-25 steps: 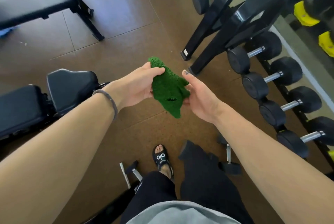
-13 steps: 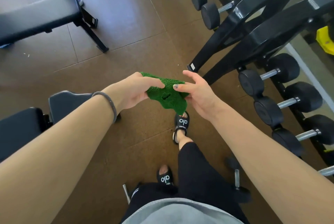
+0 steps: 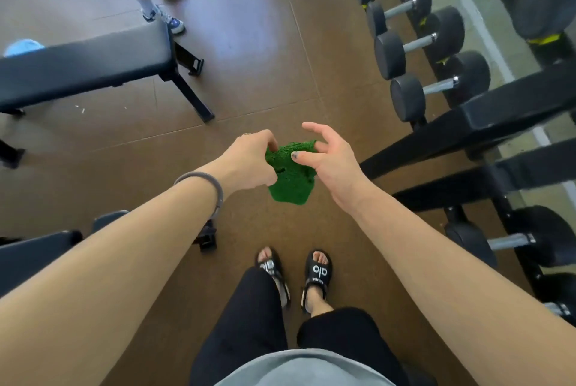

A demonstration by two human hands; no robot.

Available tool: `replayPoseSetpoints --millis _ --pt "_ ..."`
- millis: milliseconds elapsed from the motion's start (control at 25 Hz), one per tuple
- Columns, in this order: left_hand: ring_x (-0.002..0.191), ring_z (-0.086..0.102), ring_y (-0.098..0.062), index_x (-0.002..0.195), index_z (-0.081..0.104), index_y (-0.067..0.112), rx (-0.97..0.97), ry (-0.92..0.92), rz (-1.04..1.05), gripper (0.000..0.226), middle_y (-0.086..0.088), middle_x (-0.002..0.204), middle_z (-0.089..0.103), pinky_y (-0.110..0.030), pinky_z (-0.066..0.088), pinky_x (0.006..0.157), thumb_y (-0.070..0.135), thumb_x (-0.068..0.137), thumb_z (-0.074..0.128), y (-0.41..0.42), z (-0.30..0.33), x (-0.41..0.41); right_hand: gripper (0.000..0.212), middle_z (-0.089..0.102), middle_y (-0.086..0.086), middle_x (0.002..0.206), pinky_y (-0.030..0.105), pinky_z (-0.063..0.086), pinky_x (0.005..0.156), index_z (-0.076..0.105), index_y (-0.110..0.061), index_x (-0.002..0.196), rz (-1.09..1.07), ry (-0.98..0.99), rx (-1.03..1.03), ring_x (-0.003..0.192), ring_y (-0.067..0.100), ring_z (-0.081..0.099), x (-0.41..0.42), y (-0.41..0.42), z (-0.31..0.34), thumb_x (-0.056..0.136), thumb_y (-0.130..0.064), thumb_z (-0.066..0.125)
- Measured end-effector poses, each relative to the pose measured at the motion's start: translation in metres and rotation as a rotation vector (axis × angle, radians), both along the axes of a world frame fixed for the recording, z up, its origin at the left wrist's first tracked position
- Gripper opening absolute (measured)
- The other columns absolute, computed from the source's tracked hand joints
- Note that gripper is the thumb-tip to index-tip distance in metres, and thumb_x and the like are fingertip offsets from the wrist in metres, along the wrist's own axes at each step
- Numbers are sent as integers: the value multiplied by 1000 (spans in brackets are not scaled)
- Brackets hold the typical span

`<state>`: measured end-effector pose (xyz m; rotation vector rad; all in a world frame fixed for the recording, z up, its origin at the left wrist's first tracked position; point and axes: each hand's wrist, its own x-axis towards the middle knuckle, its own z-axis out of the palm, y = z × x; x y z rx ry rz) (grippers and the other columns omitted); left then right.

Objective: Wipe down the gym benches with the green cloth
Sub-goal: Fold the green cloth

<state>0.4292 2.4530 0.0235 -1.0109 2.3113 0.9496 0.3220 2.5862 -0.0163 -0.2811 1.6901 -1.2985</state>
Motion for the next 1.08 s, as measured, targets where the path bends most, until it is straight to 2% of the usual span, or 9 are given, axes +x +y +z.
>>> replayPoseSetpoints --millis 160,360,480,600,680,800,920,960,1080 --pt "92 55 -22 121 61 16 -91 47 2 41 -2 106 58 -24 42 58 8 82 71 -90 -1 -35 64 64 14 130 46 54 104 55 -29 142 77 7 -3 124 27 61 -40 -88 0 85 -10 78" --pt "103 51 -20 112 68 18 -154 127 -47 23 0 98 56 -30 41 79 16 89 67 -225 -11 -68 63 70 11 119 37 58 95 62 -20 137 215 101 14 110 26 70 -84 -220 6 81 7 74" --pt "106 56 -19 104 70 20 -161 155 -101 13 -1 106 57 -31 44 84 24 92 67 -305 -9 -84 47 73 0 113 31 56 90 72 -20 123 417 321 95 106 17 68 -108 -297 10 80 -4 78" --pt "89 64 -17 102 70 22 -152 211 -125 11 7 90 67 -40 54 81 27 93 66 -375 9 -106 18 70 -3 98 25 47 71 75 -19 103 494 500 122 91 12 63 -140 -365 21 86 -16 75" --pt "85 64 -15 103 69 24 -126 243 -95 12 8 86 70 -41 55 80 31 94 68 -416 17 -124 12 64 0 96 27 45 73 73 -12 99 521 486 106 90 15 59 -170 -405 25 89 -17 73" --pt "79 65 -10 102 69 24 11 314 67 14 10 84 71 -31 53 75 36 96 69 -474 19 -159 5 69 -1 108 36 48 92 70 -16 90 482 324 52 102 15 63 -224 -468 24 86 -15 73" --pt "76 66 4 108 67 22 122 404 343 16 13 85 73 -12 48 72 34 97 69 -521 13 -186 11 67 -3 85 35 44 81 63 -17 80 496 186 23 84 16 60 -269 -536 20 87 -14 71" --pt "81 68 4 110 65 23 151 433 444 17 13 88 73 -12 50 77 34 98 68 -535 10 -193 11 65 0 82 35 43 79 62 -16 80 503 163 24 81 17 59 -280 -558 19 87 -14 71" --pt "98 74 -13 114 59 19 263 547 773 19 2 100 77 -36 61 90 31 100 65 -580 4 -209 11 66 3 82 38 46 80 64 -17 83 535 120 -23 81 20 62 -303 -630 23 82 -21 74"
